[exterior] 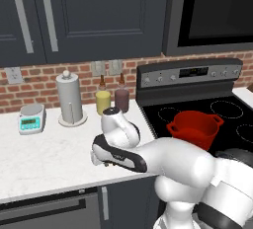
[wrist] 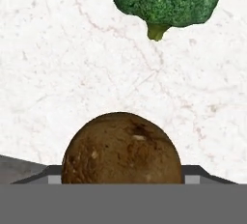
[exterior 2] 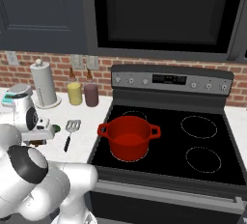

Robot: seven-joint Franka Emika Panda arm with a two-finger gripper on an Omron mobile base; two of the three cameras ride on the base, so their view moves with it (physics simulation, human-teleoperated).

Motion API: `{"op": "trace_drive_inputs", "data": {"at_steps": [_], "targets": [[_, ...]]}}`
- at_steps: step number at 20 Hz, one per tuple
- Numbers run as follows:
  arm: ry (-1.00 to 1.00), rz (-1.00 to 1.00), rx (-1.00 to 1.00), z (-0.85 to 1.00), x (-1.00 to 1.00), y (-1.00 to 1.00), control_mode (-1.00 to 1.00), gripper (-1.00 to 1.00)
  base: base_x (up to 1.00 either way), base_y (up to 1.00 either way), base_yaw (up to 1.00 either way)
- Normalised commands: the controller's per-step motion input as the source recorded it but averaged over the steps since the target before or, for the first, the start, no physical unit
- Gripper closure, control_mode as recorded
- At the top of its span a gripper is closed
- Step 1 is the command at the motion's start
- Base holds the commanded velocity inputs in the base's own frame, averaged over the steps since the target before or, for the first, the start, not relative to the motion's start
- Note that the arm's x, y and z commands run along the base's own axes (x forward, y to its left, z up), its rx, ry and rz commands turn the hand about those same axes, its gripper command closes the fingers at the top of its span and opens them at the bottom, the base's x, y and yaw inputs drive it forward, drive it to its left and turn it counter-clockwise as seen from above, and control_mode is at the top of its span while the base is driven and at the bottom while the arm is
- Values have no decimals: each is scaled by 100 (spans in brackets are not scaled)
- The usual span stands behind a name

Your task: Put the mushroom and broccoli in the pot. Retrieve the spatula and lightly stir the vegetables in the pot.

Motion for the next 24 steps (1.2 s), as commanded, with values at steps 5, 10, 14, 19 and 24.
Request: {"op": "trace_drive_inputs", "data": {"at_steps": [5,10,14,19,24], "targets": [[-14,1,6,97,-53,-47,-100,100,0,0,0],[-4,0,11,100,-32,-84,-100,100,0,0,0],[0,0,11,97,-5,-100,-100,100,0,0,0],[2,-1,7,47,0,-100,-100,100,0,0,0],[6,-8,1,3,14,-100,-100,100,0,0,0]]}}
